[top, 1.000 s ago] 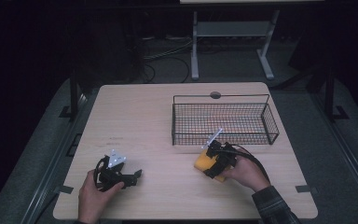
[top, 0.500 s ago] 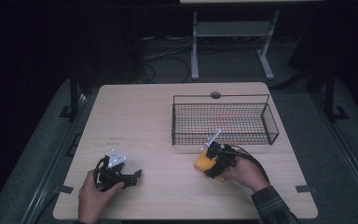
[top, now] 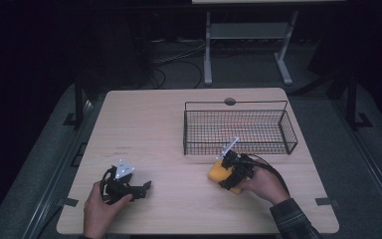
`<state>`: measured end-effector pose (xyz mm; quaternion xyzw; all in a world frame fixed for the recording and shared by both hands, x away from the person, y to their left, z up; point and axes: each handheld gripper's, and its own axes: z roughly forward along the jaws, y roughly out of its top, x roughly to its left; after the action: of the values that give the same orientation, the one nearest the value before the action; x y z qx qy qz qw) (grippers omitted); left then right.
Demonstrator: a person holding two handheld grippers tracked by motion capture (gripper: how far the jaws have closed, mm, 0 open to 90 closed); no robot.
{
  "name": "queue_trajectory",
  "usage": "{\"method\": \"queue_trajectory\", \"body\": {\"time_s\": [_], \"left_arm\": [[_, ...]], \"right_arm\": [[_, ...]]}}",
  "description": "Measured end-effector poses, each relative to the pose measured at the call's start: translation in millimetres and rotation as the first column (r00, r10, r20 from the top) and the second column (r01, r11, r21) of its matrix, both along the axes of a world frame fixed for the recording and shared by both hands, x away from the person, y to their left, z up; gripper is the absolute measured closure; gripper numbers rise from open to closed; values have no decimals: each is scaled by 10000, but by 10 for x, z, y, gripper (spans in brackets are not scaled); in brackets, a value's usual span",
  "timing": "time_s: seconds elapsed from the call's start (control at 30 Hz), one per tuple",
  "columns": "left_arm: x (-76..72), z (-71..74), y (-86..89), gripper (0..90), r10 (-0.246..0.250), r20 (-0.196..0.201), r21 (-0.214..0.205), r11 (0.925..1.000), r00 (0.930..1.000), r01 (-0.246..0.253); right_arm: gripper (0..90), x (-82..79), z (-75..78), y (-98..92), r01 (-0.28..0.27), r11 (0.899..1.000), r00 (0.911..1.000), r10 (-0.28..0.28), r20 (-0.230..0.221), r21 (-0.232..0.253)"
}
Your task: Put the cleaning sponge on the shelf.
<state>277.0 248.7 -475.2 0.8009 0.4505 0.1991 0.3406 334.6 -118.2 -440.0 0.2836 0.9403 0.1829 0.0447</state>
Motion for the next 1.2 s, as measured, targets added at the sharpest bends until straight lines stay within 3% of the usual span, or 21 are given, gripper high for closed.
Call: {"method": "queue_trajectory", "body": {"time_s": [1.2], "left_arm": [[1, 0, 1, 129, -10, 3, 4, 10000, 10000, 10]], "right_arm": [[219, -50, 297, -312, 292, 9994, 9994, -295, 169, 193]]}}
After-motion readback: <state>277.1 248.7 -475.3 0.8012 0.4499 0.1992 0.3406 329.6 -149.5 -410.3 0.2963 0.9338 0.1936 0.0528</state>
